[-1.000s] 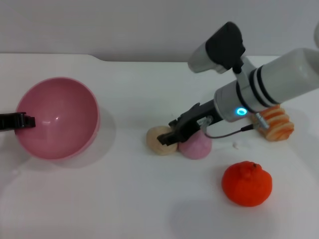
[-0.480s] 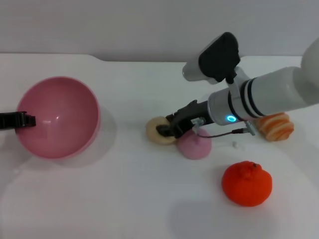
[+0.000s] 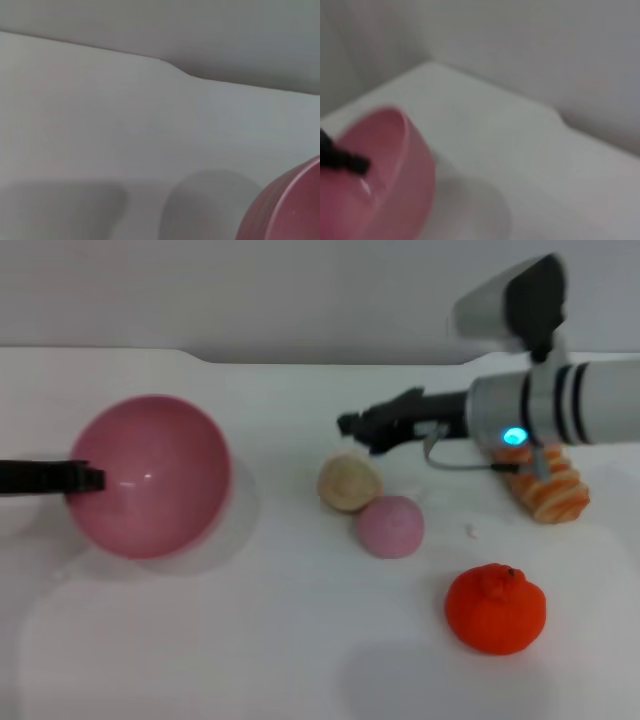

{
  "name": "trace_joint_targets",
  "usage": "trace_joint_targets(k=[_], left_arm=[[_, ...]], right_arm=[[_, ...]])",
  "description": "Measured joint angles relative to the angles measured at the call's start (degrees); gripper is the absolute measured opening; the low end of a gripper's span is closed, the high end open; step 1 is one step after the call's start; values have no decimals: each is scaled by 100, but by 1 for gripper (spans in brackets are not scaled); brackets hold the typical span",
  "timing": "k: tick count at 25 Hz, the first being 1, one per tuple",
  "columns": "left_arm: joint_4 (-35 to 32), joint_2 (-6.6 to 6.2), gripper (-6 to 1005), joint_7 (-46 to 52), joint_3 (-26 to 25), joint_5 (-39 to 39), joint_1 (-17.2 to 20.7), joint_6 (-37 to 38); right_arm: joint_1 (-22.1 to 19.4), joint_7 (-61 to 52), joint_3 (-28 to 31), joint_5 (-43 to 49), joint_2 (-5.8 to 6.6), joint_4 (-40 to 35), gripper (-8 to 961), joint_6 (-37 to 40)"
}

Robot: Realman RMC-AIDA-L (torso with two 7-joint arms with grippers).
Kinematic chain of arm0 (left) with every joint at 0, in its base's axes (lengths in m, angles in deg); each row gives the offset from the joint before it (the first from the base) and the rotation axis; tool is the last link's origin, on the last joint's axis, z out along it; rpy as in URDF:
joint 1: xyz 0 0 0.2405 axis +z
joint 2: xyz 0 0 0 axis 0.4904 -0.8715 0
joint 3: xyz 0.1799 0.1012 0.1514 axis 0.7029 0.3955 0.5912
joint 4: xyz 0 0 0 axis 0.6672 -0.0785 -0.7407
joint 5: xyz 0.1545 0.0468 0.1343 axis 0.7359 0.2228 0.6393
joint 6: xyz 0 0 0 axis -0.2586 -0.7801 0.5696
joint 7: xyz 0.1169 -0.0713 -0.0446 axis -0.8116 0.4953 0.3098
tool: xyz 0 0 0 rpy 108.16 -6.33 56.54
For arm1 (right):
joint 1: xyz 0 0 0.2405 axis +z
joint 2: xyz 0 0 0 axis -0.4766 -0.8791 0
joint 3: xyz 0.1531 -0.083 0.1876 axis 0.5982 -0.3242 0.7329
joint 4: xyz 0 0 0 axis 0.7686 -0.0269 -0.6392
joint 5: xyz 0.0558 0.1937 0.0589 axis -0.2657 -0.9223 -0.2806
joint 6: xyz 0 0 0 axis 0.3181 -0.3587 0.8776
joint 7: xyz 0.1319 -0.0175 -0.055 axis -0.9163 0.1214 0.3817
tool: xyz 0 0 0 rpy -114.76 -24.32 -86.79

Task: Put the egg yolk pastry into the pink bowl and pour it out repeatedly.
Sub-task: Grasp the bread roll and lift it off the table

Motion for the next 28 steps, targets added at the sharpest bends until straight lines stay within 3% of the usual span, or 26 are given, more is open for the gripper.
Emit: trace_joint_targets(k=[6, 10, 21, 24, 28], left_arm=[[431, -6, 2, -10, 288, 99, -461, -17], [617, 1, 2, 13, 446, 288, -687, -60], [520, -6, 1, 44, 257, 333, -672, -135], [520, -7, 1, 45, 258, 335, -692, -125], [518, -4, 1, 47, 258, 324, -717, -115]], right_arm=[[-204, 258, 788, 41, 10, -641, 55, 847], [-197, 295, 860, 48, 12, -696, -1, 1027], [-43, 86, 795, 355, -28, 352, 21, 374], [72, 84, 793, 331, -39, 593, 226, 242], [316, 83, 733, 318, -70, 1013, 320, 19]])
